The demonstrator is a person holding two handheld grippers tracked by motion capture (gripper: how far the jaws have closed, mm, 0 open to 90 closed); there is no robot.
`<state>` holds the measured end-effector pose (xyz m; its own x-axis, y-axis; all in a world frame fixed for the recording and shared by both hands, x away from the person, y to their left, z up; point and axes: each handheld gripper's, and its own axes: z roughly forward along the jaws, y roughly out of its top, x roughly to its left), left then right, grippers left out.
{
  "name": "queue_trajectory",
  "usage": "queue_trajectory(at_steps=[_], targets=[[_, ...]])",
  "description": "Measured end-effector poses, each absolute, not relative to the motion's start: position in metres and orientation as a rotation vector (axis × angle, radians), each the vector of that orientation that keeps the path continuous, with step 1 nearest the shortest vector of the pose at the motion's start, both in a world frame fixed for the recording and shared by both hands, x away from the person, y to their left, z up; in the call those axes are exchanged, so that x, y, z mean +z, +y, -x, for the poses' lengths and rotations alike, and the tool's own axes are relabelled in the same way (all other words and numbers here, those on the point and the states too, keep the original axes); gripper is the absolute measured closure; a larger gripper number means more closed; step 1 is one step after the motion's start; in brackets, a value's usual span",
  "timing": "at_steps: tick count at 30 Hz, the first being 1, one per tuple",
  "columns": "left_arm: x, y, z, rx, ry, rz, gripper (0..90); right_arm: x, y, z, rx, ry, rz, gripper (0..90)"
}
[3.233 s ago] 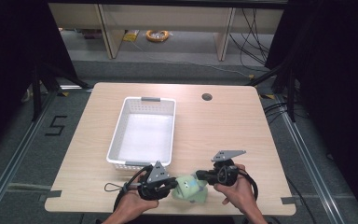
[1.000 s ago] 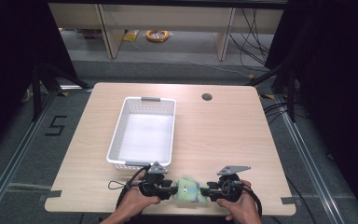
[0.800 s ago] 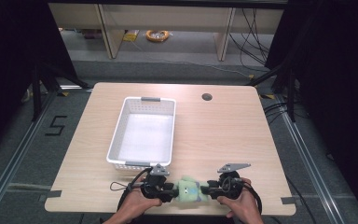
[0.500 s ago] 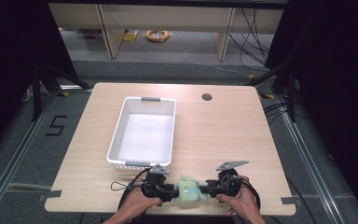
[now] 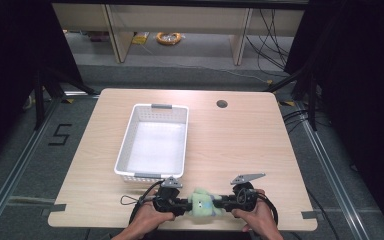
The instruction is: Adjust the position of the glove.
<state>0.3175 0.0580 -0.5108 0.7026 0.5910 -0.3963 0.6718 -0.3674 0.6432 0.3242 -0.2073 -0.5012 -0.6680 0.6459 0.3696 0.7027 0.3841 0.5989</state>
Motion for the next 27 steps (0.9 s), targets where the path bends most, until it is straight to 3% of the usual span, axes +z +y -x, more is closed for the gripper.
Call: queue_trajectory(at_steps=[6, 27], targets=[[-0.508, 0.059, -0.317, -0.115, 0.946, -2.07, 80.2, -0.498, -0.207, -0.32, -1.187, -2.571, 1.221, 76.4], [-0.493, 0.068, -0.318, -0.141, 0.918, -2.031, 80.9, -0.487, -0.211, -0.313, -1.299, -2.452, 1.247, 76.9]])
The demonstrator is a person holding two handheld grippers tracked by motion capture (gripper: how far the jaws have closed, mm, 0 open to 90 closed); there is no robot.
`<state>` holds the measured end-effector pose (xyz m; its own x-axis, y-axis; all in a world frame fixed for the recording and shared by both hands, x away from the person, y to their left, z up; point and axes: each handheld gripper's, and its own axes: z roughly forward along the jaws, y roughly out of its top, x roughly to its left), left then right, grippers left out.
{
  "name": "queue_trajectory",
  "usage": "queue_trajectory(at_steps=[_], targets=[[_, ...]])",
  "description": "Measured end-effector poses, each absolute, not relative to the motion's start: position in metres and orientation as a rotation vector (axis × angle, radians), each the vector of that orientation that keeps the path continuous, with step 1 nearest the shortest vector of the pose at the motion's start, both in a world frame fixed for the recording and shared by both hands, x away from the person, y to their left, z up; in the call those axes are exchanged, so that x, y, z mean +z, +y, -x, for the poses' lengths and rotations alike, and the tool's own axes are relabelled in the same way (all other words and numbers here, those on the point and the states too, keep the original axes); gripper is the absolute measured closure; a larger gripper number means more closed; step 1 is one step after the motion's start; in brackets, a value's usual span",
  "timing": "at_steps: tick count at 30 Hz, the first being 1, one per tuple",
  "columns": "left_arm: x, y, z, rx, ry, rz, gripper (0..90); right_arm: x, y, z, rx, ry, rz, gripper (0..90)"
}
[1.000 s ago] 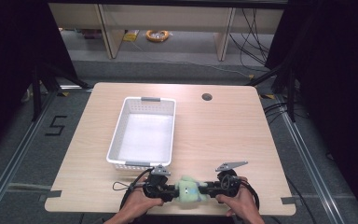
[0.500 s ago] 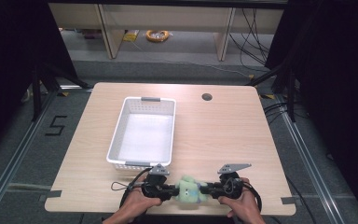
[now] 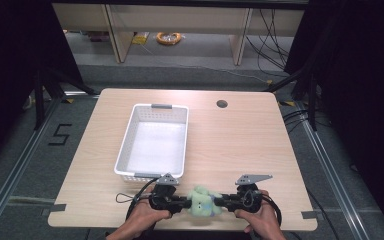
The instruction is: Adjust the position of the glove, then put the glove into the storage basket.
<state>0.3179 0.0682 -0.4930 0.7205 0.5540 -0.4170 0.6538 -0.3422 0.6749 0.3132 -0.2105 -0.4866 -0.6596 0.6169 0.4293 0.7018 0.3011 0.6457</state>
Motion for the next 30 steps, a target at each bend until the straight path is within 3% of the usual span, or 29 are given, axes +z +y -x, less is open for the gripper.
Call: queue_trajectory(at_steps=[14, 30], targets=[[-0.483, 0.073, -0.317, -0.095, 0.901, -2.023, 80.6, -0.477, -0.207, -0.315, -1.336, -2.487, 1.202, 76.8], [-0.449, 0.093, -0.323, -0.052, 0.866, -2.007, 80.4, -0.442, -0.191, -0.323, -1.376, -2.494, 1.183, 76.7]])
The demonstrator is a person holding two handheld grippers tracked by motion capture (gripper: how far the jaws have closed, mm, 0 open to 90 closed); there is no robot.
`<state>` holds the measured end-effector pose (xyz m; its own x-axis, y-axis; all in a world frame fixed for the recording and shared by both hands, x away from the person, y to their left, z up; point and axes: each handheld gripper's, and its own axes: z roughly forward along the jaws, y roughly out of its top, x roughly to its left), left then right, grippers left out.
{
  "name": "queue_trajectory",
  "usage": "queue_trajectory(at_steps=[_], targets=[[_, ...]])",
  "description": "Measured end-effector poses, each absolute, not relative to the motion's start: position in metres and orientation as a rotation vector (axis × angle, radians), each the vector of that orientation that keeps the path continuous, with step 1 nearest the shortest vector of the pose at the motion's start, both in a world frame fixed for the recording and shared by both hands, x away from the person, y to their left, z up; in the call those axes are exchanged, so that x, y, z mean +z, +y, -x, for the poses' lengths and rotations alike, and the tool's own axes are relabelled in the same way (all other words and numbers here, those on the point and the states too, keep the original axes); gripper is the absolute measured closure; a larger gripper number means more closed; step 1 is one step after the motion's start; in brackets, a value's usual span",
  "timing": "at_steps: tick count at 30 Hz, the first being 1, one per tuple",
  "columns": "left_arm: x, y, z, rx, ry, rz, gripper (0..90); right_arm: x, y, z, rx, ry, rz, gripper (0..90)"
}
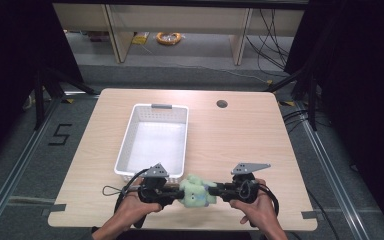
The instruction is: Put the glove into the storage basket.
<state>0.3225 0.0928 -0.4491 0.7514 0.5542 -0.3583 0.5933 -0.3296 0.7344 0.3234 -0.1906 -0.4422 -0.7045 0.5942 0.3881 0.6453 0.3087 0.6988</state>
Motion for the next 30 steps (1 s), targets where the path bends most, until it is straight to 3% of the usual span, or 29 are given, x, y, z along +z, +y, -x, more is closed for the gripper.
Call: queue_trajectory(at_steps=[14, 30], targets=[[-0.413, 0.129, -0.337, 0.016, 0.906, -1.978, 80.2, -0.394, -0.15, -0.358, -1.365, -2.586, 1.053, 76.6], [-0.397, 0.171, -0.365, 0.024, 1.022, -1.94, 80.1, -0.376, -0.107, -0.397, -1.321, -2.608, 1.012, 76.5]])
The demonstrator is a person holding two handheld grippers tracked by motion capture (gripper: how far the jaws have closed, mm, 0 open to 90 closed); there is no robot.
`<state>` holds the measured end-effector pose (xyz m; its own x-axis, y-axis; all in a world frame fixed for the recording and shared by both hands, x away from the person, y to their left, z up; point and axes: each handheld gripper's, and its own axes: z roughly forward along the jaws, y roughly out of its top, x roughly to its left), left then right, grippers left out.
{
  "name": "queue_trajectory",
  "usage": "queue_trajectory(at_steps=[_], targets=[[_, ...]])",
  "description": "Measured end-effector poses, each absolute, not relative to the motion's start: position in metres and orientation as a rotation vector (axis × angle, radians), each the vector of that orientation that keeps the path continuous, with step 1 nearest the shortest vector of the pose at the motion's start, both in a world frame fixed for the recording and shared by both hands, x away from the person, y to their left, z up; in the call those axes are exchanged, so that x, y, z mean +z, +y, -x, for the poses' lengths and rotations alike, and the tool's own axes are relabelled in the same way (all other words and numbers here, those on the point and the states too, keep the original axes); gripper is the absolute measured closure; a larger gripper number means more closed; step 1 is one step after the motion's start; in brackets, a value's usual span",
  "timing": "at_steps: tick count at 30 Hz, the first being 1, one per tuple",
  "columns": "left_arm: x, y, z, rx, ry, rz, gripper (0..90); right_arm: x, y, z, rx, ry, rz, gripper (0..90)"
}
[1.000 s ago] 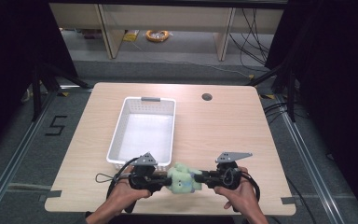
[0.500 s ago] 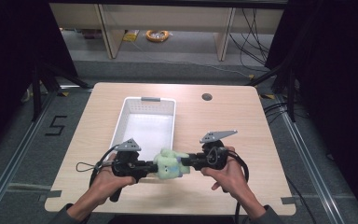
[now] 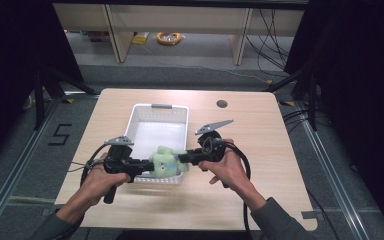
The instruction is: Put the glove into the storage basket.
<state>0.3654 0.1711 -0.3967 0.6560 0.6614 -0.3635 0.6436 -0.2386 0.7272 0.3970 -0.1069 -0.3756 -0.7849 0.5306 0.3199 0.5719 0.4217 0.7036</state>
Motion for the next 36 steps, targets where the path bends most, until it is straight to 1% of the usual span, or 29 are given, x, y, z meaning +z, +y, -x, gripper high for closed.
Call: queue_trajectory(at_steps=[7, 12, 24, 29, 36], targets=[[-0.396, 0.186, -0.38, 0.04, 1.08, -1.937, 79.9, -0.371, -0.088, -0.415, -1.291, -2.608, 1.006, 76.5], [-0.399, 0.194, -0.39, 0.05, 1.121, -1.937, 79.9, -0.374, -0.075, -0.427, -1.269, -2.602, 1.015, 76.4], [-0.416, 0.208, -0.408, 0.032, 1.201, -1.925, 79.5, -0.394, -0.054, -0.451, -1.2, -2.592, 1.059, 76.4], [-0.424, 0.21, -0.417, 0.011, 1.226, -1.947, 79.4, -0.402, -0.049, -0.454, -1.17, -2.605, 1.075, 76.3], [-0.437, 0.209, -0.419, -0.008, 1.243, -1.986, 78.9, -0.419, -0.045, -0.454, -1.112, -2.615, 1.097, 76.2]])
